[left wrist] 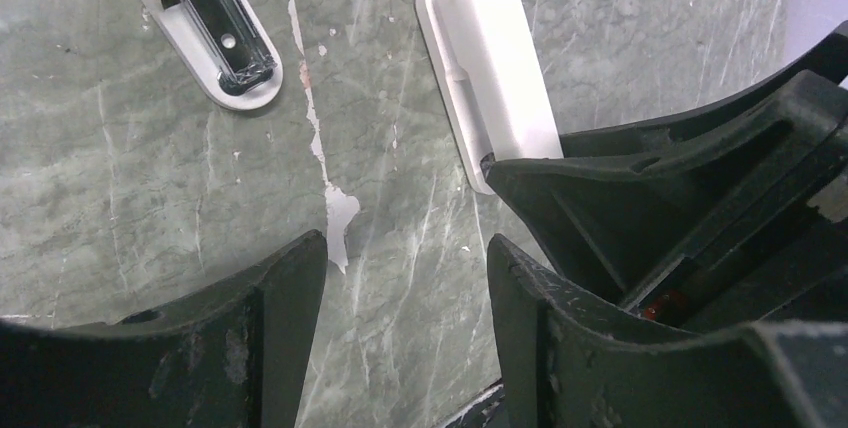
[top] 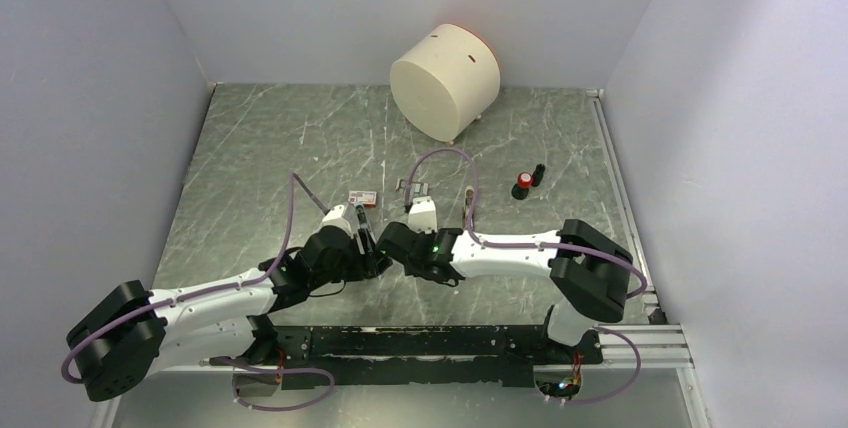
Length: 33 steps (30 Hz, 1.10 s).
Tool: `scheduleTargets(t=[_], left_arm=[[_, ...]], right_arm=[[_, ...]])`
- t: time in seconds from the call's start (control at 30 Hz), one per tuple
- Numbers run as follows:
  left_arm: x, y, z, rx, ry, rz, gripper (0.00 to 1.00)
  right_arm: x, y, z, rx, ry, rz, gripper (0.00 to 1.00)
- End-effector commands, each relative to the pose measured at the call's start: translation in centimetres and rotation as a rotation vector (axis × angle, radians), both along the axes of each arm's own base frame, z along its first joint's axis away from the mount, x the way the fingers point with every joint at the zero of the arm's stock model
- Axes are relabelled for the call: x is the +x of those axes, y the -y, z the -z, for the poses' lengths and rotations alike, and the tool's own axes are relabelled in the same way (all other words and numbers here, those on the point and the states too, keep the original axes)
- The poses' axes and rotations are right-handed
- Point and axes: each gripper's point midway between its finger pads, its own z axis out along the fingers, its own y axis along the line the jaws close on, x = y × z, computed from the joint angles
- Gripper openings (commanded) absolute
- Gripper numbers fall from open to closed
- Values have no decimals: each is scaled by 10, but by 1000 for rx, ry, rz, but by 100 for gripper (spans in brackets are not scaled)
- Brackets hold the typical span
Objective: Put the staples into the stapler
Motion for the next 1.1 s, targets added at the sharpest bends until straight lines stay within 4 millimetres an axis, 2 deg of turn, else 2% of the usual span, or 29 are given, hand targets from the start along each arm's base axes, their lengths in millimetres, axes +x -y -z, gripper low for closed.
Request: scheduleTargets(t=[0.0, 0.13, 0.27, 0.43, 0.67, 0.83, 1.07], left_arm=[[3, 7, -8, -34, 36, 29, 64], [0, 14, -8, -62, 42, 67, 59], [-3, 31, -18, -122, 70, 145, 54], [-6, 55, -27, -184, 78, 235, 55], [-5, 88, -37, -208, 91, 297, 57], [0, 108, -33, -223, 83, 313, 51], [6, 137, -14, -236, 40, 365, 39]], right_arm=[[8, 2, -8, 39, 19, 14, 33], [11, 3, -14, 94, 3, 21, 22], [13, 11, -31, 176, 15, 89, 22], [9, 35, -42, 267, 18, 207, 21], [2, 69, -30, 269, -15, 326, 21], [1, 77, -22, 296, -57, 347, 21], [4, 80, -22, 365, -88, 359, 17]])
